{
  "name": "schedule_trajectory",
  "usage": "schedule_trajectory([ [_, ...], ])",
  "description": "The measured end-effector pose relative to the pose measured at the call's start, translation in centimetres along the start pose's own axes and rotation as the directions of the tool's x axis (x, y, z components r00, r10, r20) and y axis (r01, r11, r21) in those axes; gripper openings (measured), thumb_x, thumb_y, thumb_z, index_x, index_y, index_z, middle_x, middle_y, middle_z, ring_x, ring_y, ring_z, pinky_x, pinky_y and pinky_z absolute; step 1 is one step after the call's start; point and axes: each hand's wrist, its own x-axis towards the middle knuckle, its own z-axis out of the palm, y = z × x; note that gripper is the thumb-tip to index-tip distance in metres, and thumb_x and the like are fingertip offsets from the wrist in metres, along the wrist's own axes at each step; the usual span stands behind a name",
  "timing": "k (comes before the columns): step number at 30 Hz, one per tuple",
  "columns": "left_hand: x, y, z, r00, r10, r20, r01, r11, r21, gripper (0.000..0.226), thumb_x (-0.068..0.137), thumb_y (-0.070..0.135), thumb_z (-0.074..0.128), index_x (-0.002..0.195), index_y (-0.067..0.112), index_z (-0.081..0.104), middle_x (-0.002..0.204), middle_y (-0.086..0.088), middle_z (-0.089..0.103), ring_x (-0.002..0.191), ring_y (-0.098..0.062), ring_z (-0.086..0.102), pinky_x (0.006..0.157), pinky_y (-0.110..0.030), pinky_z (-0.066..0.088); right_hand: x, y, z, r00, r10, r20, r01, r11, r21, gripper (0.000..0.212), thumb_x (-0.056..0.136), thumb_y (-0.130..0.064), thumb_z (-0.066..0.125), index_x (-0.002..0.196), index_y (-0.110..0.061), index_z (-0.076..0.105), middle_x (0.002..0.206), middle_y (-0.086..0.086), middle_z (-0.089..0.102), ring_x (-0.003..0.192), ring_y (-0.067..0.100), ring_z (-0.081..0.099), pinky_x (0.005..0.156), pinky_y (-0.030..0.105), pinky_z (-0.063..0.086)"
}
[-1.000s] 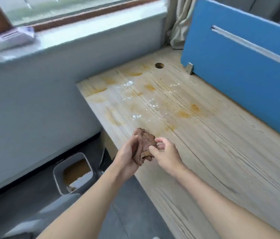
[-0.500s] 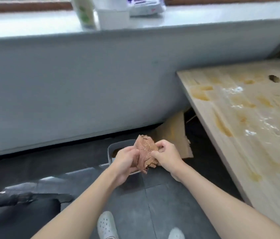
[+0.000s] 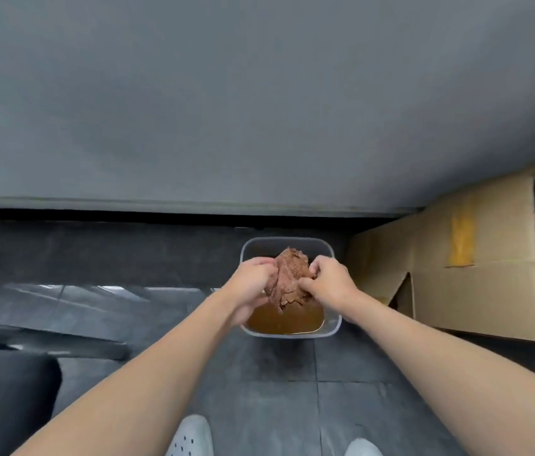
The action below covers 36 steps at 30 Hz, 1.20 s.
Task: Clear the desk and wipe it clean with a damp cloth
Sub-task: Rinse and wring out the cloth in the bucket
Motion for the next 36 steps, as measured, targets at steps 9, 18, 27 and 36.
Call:
schedule_trajectory([
  [9,15.3,-9.7,1.6,0.999,0.035,-0.011,-0.031,0.964,0.263,0.021,0.089,0.004,0.05,0.094,0.01,0.07,0.08,-0.007,0.071,0.076,-0.016,0.063,0.072,-0.031,0.047,12.4,10.6,10.1,0.978,-0.19,0.089,0.208,0.938,-0.276,0.032,0.095,-0.02,0.067,0.073,-0.024,0.044,0.081,-0.001,0.058,0.078,0.02,0.061,0.065,0.025,0.046],
  [18,21.9,-13.4,1.7,0.998,-0.058,0.012,0.034,0.725,0.688,0.068,0.076,0.016,0.081,0.135,0.007,0.049,0.123,-0.014,0.064,0.105,-0.031,0.065,0.091,-0.045,0.057,17.7,12.5,14.1,0.96,-0.173,0.221,0.274,0.75,-0.602,0.025,0.093,-0.014,0.062,0.117,-0.006,0.066,0.121,0.017,0.067,0.11,0.033,0.065,0.088,0.033,0.05],
  [27,22.8,-14.6,2.4,0.965,0.261,-0.012,-0.149,0.59,0.794,0.038,0.084,0.028,0.076,0.117,0.015,0.062,0.112,-0.006,0.067,0.104,-0.024,0.064,0.089,-0.033,0.052,17.1,11.0,13.5,0.993,-0.093,0.073,0.112,0.937,-0.331,0.029,0.095,-0.037,0.067,0.091,-0.011,0.057,0.104,0.012,0.067,0.094,0.026,0.064,0.077,0.033,0.048],
  [36,22.4,-13.2,1.4,0.977,0.149,0.154,-0.177,0.966,0.187,0.023,0.093,0.017,0.069,0.114,0.01,0.066,0.103,-0.01,0.075,0.096,-0.022,0.071,0.089,-0.039,0.058,17.1,9.1,11.7,0.993,0.117,-0.02,-0.107,0.955,0.276,0.028,0.104,-0.026,0.048,0.107,-0.002,0.064,0.101,0.012,0.067,0.086,0.025,0.063,0.077,0.036,0.056],
])
